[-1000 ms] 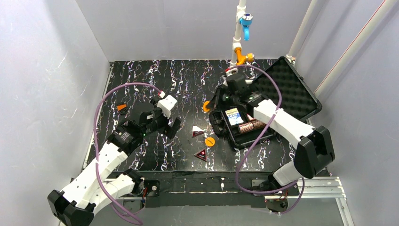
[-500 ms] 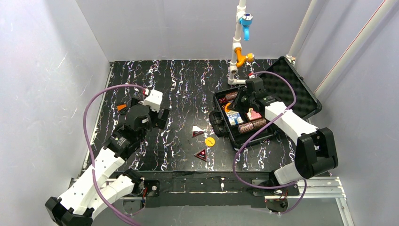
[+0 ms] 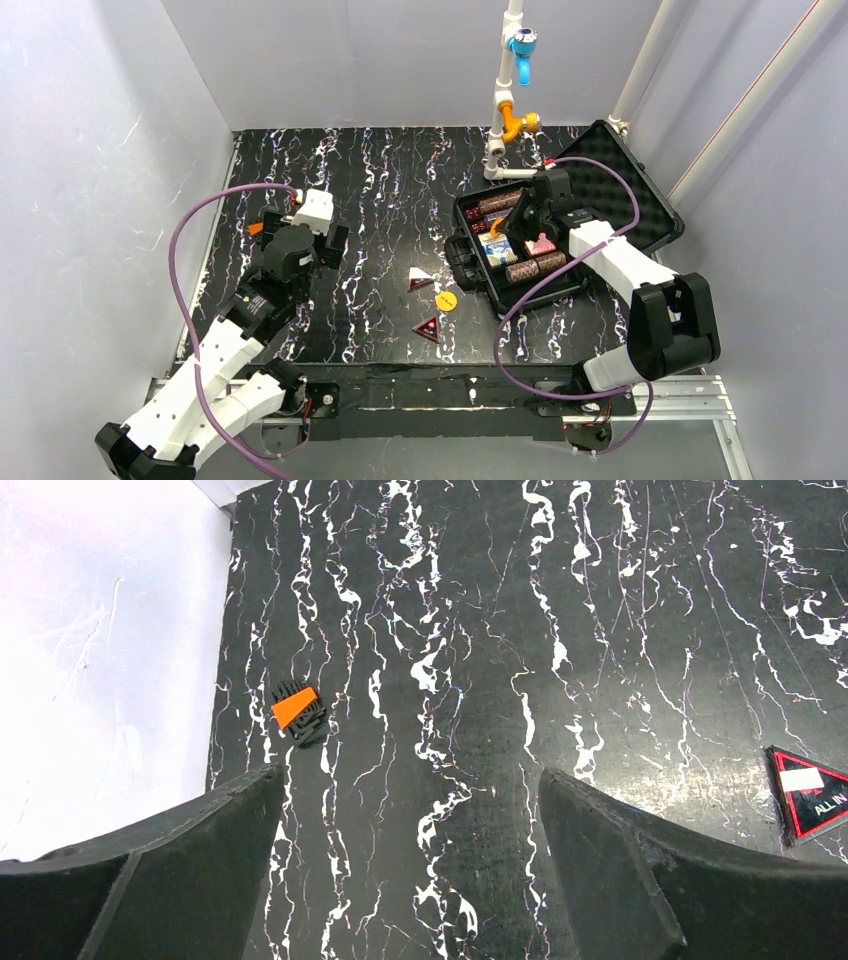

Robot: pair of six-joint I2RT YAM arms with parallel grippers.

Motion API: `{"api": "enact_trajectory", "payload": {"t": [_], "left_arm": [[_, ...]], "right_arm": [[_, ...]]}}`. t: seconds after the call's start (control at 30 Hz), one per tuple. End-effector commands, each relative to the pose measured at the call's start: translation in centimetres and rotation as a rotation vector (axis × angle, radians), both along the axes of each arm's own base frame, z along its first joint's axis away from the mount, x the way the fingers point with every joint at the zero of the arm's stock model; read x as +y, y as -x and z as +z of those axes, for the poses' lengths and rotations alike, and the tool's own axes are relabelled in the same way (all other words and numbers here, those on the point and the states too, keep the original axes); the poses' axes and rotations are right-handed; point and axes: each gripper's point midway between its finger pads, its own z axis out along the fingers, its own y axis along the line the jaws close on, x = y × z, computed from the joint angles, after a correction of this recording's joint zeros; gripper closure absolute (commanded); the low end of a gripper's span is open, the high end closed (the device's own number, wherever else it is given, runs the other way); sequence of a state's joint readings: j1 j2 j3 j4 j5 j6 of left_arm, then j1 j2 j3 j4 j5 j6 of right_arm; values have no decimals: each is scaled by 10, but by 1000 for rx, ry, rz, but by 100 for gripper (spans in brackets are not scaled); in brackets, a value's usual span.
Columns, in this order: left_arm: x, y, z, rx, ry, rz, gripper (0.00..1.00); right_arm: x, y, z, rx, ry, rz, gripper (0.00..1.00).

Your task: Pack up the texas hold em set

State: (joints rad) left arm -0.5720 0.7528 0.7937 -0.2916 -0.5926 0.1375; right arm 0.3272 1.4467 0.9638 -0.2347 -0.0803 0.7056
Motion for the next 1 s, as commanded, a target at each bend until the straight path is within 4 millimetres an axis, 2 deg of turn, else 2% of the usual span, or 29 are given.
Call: {"api": "enact_trajectory", "payload": {"t": [0.0,0.27,0.6,0.97], "left_arm": [[2,-1,3,-11,-4,12,2],[-1,0,2,-8,-5,-11,2],[-3,1,0,3,-4,-24,2],[-2,3,1,3,-5,-24,2]], "right_arm": [[4,-14,5,-50,-25,13,99],[13,-10,-13,1,-46,57,99],[11,-1,-37,62,-36,57,99],[2,5,-53,107,7,33,99]]}}
